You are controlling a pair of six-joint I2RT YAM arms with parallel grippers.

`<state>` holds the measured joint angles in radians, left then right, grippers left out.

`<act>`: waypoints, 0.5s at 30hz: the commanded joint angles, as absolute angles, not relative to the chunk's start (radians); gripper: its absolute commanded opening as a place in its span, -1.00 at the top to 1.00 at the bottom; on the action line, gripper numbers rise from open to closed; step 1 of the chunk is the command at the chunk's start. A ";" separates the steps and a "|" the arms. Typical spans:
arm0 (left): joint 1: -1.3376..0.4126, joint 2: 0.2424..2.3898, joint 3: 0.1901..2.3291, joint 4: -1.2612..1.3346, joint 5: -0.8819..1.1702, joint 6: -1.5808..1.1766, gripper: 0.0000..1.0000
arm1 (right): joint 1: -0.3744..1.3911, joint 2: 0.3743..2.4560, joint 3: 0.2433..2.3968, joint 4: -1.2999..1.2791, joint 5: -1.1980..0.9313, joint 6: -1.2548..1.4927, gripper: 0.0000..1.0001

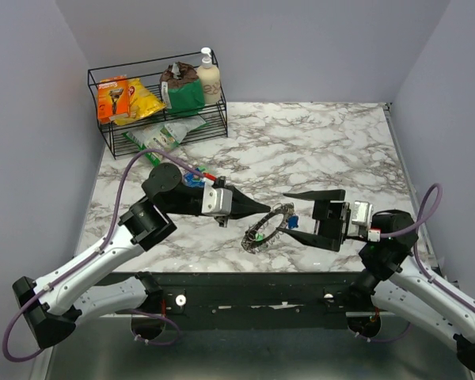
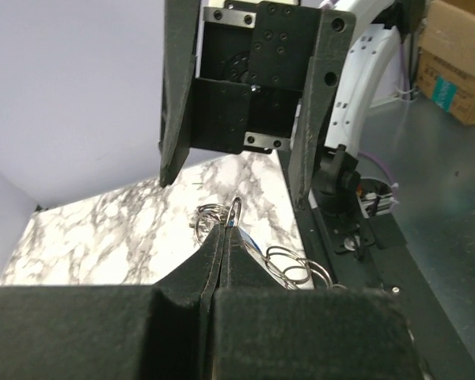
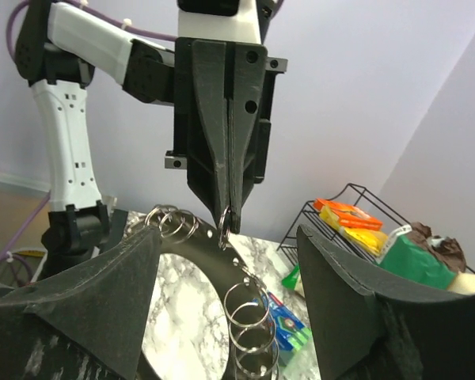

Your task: Put the keys on the keyring

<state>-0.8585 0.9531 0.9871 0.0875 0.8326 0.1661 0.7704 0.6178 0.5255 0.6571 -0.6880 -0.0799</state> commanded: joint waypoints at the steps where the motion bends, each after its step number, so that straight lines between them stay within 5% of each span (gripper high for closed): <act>1: -0.861 0.894 0.954 0.120 0.727 0.241 1.00 | 0.770 0.588 0.500 0.672 -0.617 -0.087 -0.61; 15: -0.862 0.792 0.894 -0.048 0.532 0.546 1.00 | 0.770 0.595 0.509 0.598 -0.522 -0.003 -0.99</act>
<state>-0.8593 0.8398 0.9283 -0.0189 0.6193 0.3988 0.7704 0.5900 0.5053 0.6361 -0.5575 -0.0265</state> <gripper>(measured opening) 0.008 0.993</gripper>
